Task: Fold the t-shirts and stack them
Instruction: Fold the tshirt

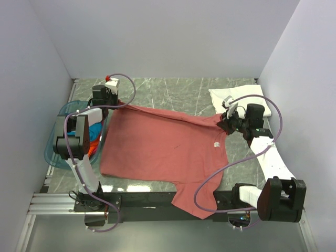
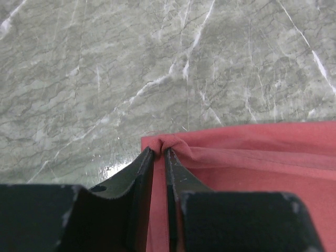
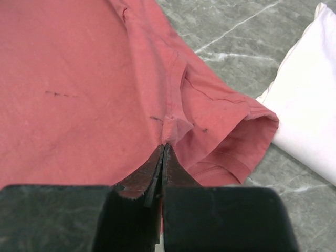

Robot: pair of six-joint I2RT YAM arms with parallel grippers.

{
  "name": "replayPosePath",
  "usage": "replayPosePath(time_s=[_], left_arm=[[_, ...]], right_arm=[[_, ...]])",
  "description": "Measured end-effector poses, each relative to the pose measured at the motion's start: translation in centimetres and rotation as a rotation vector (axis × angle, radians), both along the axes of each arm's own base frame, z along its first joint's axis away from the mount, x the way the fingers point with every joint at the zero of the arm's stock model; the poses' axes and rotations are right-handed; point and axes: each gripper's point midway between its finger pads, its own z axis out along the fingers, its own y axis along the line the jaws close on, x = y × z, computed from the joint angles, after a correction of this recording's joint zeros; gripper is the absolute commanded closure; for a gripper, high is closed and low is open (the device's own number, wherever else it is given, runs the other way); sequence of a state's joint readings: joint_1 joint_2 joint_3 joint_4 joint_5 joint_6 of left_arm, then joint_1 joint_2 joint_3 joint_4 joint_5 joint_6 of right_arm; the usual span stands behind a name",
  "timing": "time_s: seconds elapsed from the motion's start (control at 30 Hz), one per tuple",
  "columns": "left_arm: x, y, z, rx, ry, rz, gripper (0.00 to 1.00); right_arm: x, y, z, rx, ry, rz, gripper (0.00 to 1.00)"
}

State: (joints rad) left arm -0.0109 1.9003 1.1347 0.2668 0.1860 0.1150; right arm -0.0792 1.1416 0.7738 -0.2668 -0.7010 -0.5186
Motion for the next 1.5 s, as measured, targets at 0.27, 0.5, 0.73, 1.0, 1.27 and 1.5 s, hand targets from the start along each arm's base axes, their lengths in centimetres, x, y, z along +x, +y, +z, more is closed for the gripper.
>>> replayPosePath(time_s=[0.27,0.5,0.73,1.0,1.27,1.5], left_arm=[[0.0,0.1,0.2,0.002,-0.012,0.003,0.8],[-0.3,0.2,-0.2,0.005,-0.004,0.009,0.8],[-0.6,0.3,-0.3,0.01,-0.004,0.015,0.79],[-1.1,0.4,0.2,0.015,-0.017,0.024,0.72],[-2.1,1.0,1.8,0.031,-0.065,0.051,0.61],[-2.3,1.4,5.9,0.033,-0.167,0.077,0.56]], right_arm=[[-0.3,0.0,-0.5,0.001,0.012,0.0,1.0],[-0.4,0.0,-0.5,0.001,0.012,0.001,1.0],[-0.7,0.0,-1.1,0.001,0.027,0.0,1.0],[-0.7,0.0,-1.1,0.0,0.025,0.001,1.0],[-0.7,0.0,-1.1,-0.001,0.025,0.001,1.0],[-0.7,0.0,-1.1,-0.001,0.025,0.001,1.0]])
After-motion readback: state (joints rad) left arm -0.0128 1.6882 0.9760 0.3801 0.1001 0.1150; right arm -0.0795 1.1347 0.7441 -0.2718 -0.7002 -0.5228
